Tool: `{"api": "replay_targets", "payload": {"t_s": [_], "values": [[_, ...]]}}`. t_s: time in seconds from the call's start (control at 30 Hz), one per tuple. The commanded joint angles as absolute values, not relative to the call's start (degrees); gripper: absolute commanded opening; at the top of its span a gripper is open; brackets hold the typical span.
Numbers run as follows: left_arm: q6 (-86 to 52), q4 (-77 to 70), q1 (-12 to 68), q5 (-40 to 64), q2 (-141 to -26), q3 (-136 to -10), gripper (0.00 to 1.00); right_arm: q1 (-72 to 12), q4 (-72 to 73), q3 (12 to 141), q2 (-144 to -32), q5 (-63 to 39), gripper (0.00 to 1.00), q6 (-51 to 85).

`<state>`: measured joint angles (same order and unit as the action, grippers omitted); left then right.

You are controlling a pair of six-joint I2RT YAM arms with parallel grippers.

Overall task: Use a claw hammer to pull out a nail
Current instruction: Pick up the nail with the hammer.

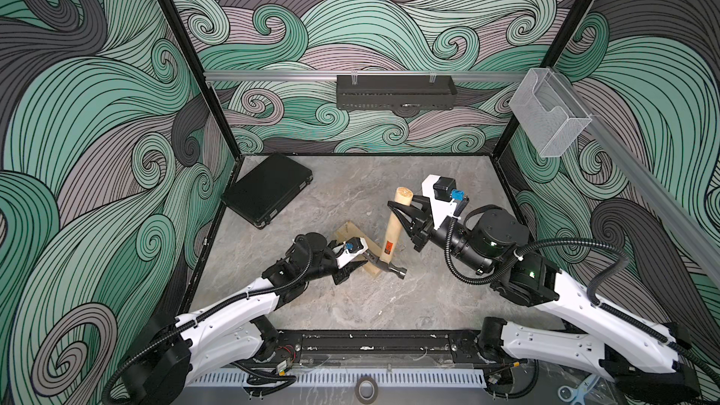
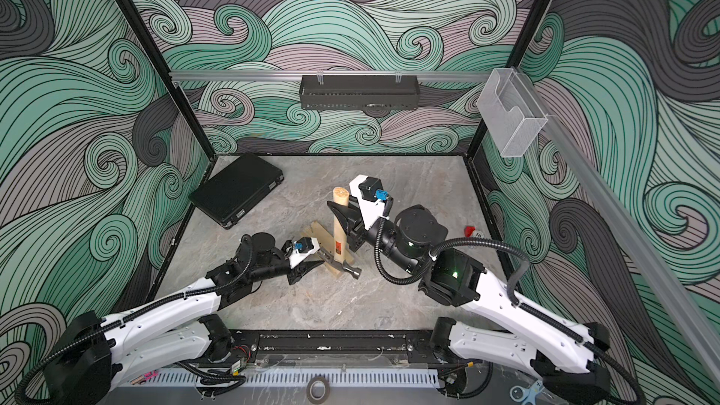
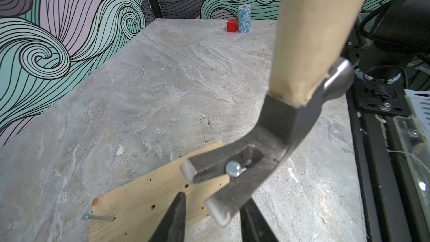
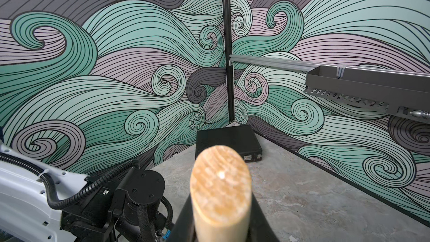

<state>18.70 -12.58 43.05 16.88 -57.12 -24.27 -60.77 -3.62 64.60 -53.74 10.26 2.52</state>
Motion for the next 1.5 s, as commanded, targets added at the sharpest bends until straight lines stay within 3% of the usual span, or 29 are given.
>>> {"api": "replay_targets", "payload": {"t_s": [0.0, 0.27, 0.73, 1.2, 1.47], "values": [[16.8, -18.5, 43.4, 13.7, -55.9, -23.1, 0.36, -60.0, 5.9, 67.1, -52.4, 10.5, 0.0, 4.4], [16.7, -18.9, 43.9, 13.8, -56.7, -23.0, 0.31, -58.7, 8.0, 66.4, -52.4, 8.8, 0.0, 6.6], [17.7, -17.8, 44.1, 12.2, -56.7, -23.2, 0.04, -57.1, 8.5, 64.8, -52.1, 7.8, 0.0, 8.6], [16.6, -14.4, 44.0, 5.2, -55.6, -25.1, 0.0, -56.4, 0.3, 67.2, -54.2, 1.7, 0.0, 9.3], [7.6, -10.2, 41.3, -1.7, -58.7, -28.7, 0.0, -56.4, -1.6, 68.3, -54.8, 1.4, 0.0, 7.1]]}}
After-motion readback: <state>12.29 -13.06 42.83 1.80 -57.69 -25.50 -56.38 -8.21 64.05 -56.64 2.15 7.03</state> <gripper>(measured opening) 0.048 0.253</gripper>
